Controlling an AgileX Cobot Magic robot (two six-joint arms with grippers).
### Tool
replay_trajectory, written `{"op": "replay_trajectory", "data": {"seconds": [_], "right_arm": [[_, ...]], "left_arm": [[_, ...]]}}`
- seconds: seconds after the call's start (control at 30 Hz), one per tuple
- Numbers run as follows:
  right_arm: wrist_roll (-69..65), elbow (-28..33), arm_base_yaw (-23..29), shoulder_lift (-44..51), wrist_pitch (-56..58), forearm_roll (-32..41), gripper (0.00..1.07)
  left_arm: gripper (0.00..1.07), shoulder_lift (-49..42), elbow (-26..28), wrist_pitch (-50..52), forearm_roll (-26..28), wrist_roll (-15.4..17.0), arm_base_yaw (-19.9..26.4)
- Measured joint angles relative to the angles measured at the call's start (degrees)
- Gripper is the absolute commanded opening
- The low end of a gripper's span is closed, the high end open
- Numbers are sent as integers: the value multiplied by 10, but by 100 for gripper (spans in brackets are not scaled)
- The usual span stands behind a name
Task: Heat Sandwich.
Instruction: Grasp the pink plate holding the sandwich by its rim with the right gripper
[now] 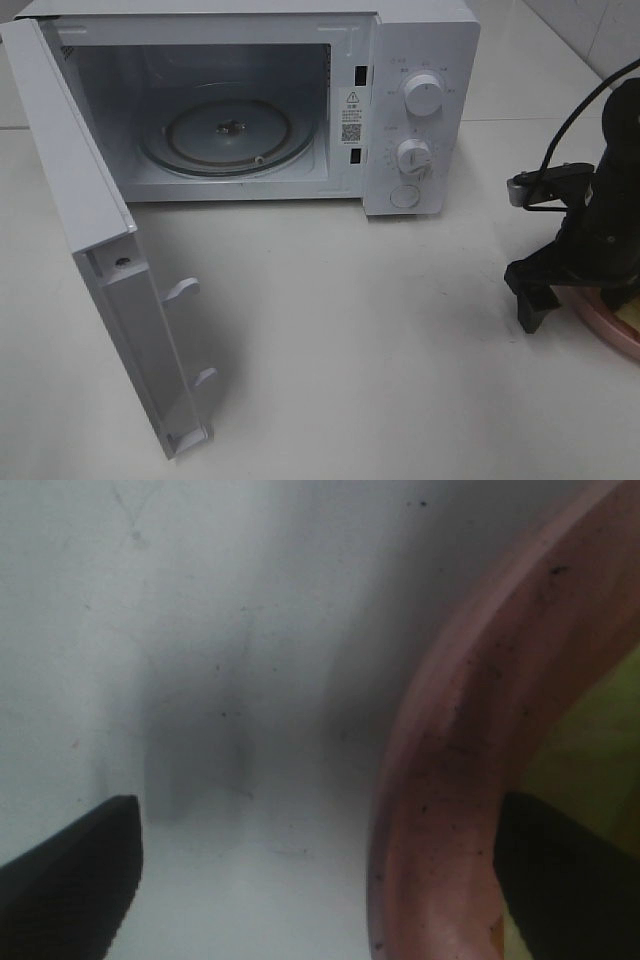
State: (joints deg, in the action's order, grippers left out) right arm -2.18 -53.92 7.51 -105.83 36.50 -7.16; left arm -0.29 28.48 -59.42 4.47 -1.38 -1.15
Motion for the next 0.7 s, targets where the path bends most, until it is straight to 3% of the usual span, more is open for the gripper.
{"op": "replay_trajectory", "data": {"seconds": [0.33,0.37,0.47,0.5,0.57,0.67,0.7], "right_arm": [[0,0,0,-9,-6,-8,83],[0,0,0,-9,-6,-9,75],[0,0,0,-9,-6,-10,66],[0,0,0,-9,-5,-12,56],[0,0,0,-9,-5,-13,51],[-1,0,0,-9,-5,-13,26],[-1,0,0,-9,-5,-13,26]], "left_arm": [[101,0,0,0,0,0,0],[101,0,0,0,0,0,0],[101,0,0,0,0,0,0],[101,0,0,0,0,0,0],[101,0,0,0,0,0,0],[101,0,0,0,0,0,0],[101,0,0,0,0,0,0]]}}
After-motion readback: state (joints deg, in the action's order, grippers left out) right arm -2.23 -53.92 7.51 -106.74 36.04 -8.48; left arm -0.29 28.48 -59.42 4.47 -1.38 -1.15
